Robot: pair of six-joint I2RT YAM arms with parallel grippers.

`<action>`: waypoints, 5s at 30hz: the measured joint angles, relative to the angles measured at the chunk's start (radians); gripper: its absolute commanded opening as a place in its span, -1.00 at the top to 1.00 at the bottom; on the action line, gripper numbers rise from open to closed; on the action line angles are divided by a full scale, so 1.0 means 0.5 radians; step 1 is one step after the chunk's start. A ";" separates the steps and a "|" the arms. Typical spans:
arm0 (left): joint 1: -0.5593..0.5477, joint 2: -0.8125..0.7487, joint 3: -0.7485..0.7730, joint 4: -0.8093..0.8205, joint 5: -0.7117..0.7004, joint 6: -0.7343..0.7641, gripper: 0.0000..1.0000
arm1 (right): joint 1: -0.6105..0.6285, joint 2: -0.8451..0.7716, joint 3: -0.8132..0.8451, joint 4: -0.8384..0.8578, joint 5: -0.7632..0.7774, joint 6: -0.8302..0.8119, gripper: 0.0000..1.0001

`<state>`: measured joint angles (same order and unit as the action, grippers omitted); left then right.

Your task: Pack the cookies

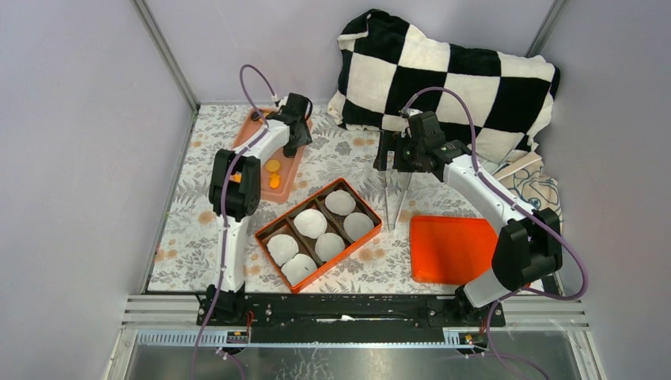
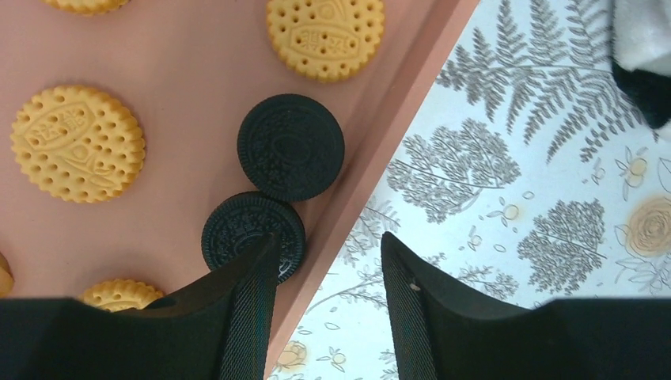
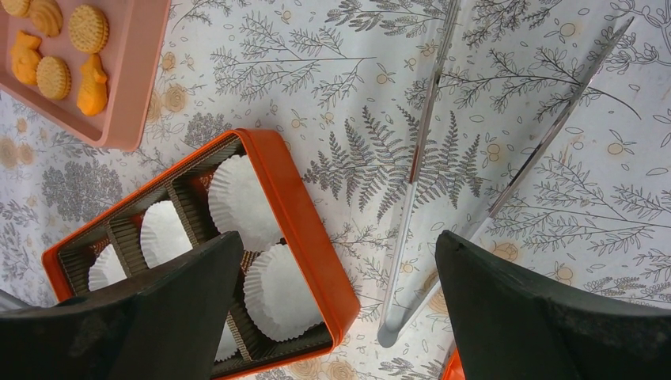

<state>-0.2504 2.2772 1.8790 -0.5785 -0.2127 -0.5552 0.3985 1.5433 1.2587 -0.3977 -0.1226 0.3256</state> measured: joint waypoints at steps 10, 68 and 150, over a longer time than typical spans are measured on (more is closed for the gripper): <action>-0.256 -0.048 -0.156 0.196 -0.039 0.026 -0.02 | 0.000 0.000 0.000 0.000 -0.005 0.000 -0.99; -0.036 -2.018 -1.918 -0.810 -0.426 -1.354 0.49 | 0.000 -0.082 -0.154 0.195 -0.429 0.109 -0.99; -0.748 -1.754 -1.733 -0.738 -0.249 -1.109 0.71 | 0.469 -0.334 -0.302 -0.192 0.007 0.114 -0.99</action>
<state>-0.6243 1.4002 1.0126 -0.9474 -0.3370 -1.1099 0.6331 1.3762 1.1076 -0.4934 -0.1192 0.3824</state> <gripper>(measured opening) 0.143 0.994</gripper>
